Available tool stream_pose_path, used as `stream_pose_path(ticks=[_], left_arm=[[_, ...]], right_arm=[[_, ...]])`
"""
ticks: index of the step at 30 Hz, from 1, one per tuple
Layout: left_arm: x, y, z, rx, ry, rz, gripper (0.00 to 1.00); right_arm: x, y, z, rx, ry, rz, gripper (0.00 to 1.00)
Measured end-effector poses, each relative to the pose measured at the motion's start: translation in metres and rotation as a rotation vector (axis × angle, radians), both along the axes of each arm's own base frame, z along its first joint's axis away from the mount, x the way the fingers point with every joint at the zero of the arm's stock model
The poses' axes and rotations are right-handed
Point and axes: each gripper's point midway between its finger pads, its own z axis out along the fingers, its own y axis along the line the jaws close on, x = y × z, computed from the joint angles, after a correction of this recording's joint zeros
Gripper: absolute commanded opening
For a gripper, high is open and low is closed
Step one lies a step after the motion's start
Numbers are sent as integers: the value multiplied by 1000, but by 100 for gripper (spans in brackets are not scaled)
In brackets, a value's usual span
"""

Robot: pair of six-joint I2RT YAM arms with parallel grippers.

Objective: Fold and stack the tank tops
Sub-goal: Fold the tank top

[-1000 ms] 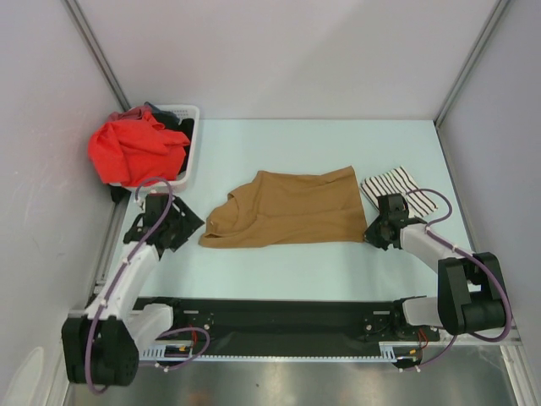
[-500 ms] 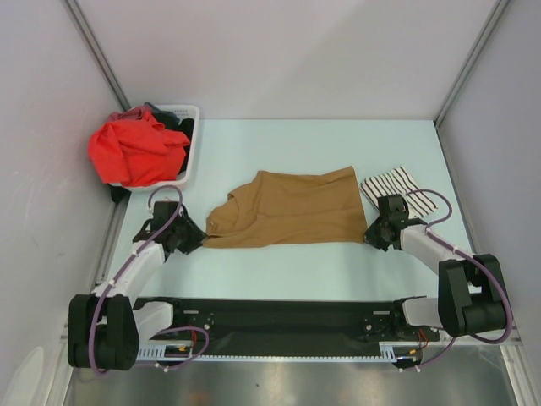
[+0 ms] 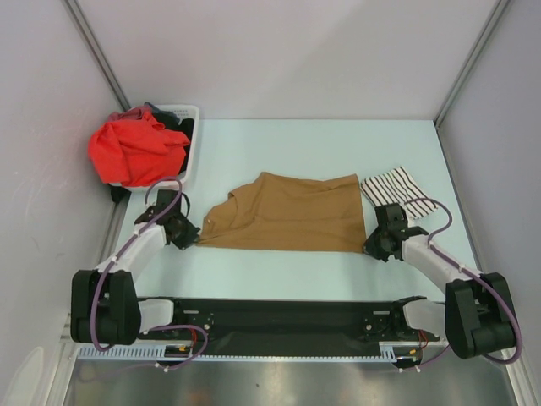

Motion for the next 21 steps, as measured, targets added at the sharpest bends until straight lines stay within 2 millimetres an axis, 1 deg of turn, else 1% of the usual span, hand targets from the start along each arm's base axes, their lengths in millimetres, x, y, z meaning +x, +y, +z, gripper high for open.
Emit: stream_pose_path(ticks=[2,4,6,9,10,11,14,17,20,21], left_arm=[[-9,3,3,8,16,22,0],[-16,4,11,9,11,40,0],[-21,5,22,4,-17,65,4],[-27,4,38,-17,-78,95,5],[-30,4,41,-23,-91,103,6],[-34,4,43,-29,-99,110,9],[-42,4,45,-41,-114,128,15],[-48,5,41,-42,-117,145,16],[-48,7,37,-33,-100,155,17],[-48,7,34,-28,-85,157,18]], right_arm=[[-12,0,0,1,22,-5,0],[-24,-2,0,0,47,-15,0],[-37,-5,1,3,69,-31,0],[-53,-8,1,7,94,-51,0],[-59,-8,0,10,104,-54,0],[-65,-9,0,13,116,-59,0],[-78,-9,-1,23,146,-67,0],[-86,-9,0,35,153,-74,0],[-89,-10,3,38,151,-88,0],[-90,-10,3,38,149,-92,6]])
